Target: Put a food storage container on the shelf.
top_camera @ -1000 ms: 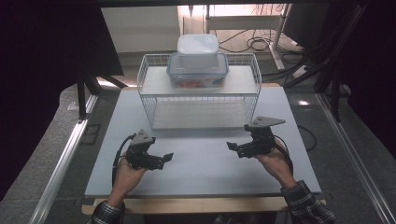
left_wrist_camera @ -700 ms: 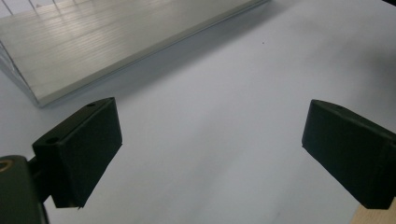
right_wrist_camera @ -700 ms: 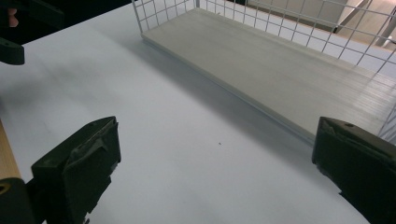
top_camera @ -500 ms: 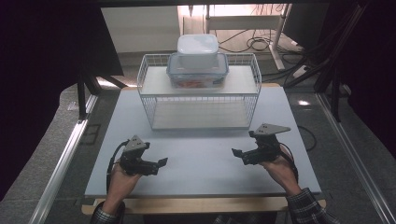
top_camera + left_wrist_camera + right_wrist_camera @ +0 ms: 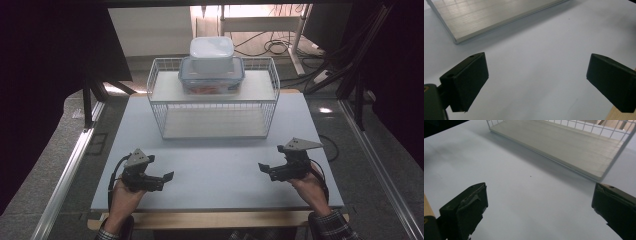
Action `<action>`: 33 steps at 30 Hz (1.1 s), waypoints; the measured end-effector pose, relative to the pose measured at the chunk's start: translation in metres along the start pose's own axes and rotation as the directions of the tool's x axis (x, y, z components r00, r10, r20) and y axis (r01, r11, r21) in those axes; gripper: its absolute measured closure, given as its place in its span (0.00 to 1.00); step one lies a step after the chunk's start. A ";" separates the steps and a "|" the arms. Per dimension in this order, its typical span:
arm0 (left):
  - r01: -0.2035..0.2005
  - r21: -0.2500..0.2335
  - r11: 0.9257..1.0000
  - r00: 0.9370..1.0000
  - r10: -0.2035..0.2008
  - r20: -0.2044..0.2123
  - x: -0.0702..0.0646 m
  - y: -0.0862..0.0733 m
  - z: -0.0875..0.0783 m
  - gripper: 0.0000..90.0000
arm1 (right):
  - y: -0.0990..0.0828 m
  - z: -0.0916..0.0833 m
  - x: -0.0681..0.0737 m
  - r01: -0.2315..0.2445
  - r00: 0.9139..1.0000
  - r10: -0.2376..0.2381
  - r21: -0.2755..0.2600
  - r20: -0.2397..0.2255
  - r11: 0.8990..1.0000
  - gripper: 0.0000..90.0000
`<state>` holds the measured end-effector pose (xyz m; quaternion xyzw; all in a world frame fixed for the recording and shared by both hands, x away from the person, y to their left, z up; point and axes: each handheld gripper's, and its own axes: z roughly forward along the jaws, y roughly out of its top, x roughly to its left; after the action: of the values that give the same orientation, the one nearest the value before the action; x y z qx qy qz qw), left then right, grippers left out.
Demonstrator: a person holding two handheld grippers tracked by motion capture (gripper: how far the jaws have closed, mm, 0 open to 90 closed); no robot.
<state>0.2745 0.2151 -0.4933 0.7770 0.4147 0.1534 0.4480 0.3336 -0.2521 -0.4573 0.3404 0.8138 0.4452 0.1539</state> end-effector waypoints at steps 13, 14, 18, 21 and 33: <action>-0.012 0.027 1.000 0.999 0.013 -0.051 0.003 -0.016 -0.003 0.02 | -0.017 -0.009 -0.007 -0.015 0.999 0.014 0.006 0.050 1.000 0.01; -0.014 0.028 1.000 0.998 0.016 -0.057 0.003 -0.017 -0.003 0.01 | -0.018 -0.010 -0.007 -0.014 0.999 0.014 0.007 0.052 1.000 0.01; -0.012 0.033 0.999 0.997 0.014 -0.073 0.005 -0.023 -0.004 0.01 | -0.024 -0.010 -0.009 -0.021 0.998 0.020 0.017 0.059 1.000 0.01; -0.005 0.038 0.999 0.997 0.008 -0.081 0.007 -0.026 -0.005 0.01 | -0.028 -0.010 -0.010 -0.030 0.998 0.028 0.023 0.062 0.999 0.01; 0.015 0.071 0.997 0.995 -0.008 -0.102 0.013 -0.039 -0.002 0.00 | -0.043 -0.010 -0.016 -0.055 0.994 0.051 0.046 0.093 0.997 0.01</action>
<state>0.2614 0.2363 -0.5266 0.7814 0.4465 0.1753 0.3991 0.3216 -0.2856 -0.4884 0.3857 0.8071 0.4131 0.1709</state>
